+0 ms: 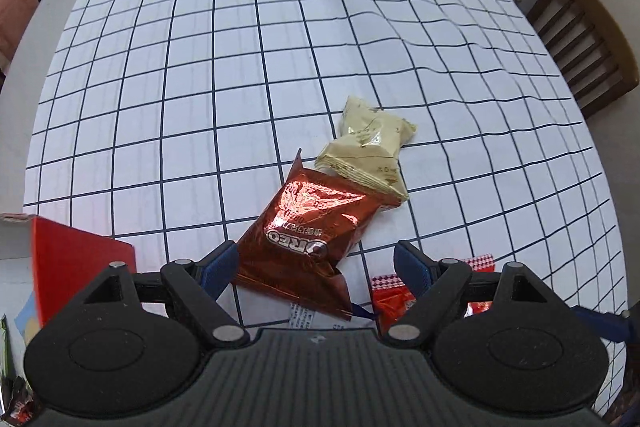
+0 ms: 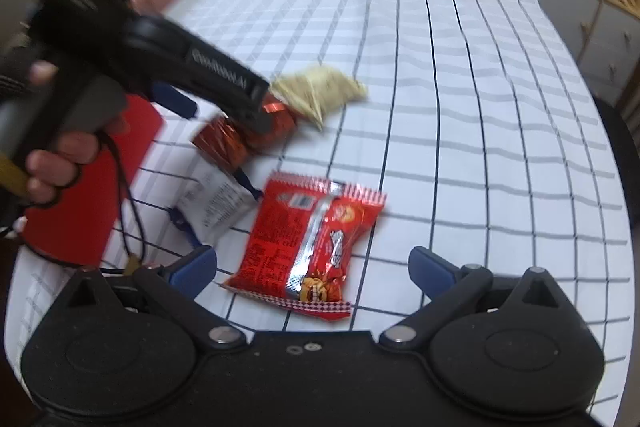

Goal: Organize snacks
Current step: 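Grasp the brown Oreo bag with the left gripper while the right grasps the red snack bag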

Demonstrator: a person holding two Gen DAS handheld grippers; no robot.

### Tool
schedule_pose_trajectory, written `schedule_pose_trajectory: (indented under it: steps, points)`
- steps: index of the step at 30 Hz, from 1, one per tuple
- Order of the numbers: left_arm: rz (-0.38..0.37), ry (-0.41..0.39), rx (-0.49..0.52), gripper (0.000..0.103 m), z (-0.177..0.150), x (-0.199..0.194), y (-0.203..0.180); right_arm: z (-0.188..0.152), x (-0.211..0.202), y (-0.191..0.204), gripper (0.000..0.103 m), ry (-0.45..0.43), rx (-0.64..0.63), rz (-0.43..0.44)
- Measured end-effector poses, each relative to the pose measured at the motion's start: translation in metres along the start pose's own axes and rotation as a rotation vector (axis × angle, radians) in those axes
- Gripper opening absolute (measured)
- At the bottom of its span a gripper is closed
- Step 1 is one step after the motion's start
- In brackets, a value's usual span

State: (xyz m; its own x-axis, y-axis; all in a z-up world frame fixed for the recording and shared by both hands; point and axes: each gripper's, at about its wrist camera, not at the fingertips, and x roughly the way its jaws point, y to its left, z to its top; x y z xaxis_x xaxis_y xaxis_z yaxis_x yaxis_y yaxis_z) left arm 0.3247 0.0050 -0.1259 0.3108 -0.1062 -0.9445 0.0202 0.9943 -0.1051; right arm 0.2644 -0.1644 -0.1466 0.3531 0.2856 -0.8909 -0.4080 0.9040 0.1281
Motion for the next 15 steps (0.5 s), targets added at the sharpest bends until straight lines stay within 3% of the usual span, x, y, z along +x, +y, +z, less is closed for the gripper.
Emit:
schedule_pose_trajectory:
  steps: [7,15]
  points:
    - [0.015,0.036,-0.012,0.085,0.006,0.019,0.005,0.009,0.039,0.021,0.101,0.08,-0.007,-0.092]
    - [0.016,0.059,-0.003,0.085,0.01,0.033,0.006,0.017,0.051,0.028,0.1,0.086,-0.01,-0.158]
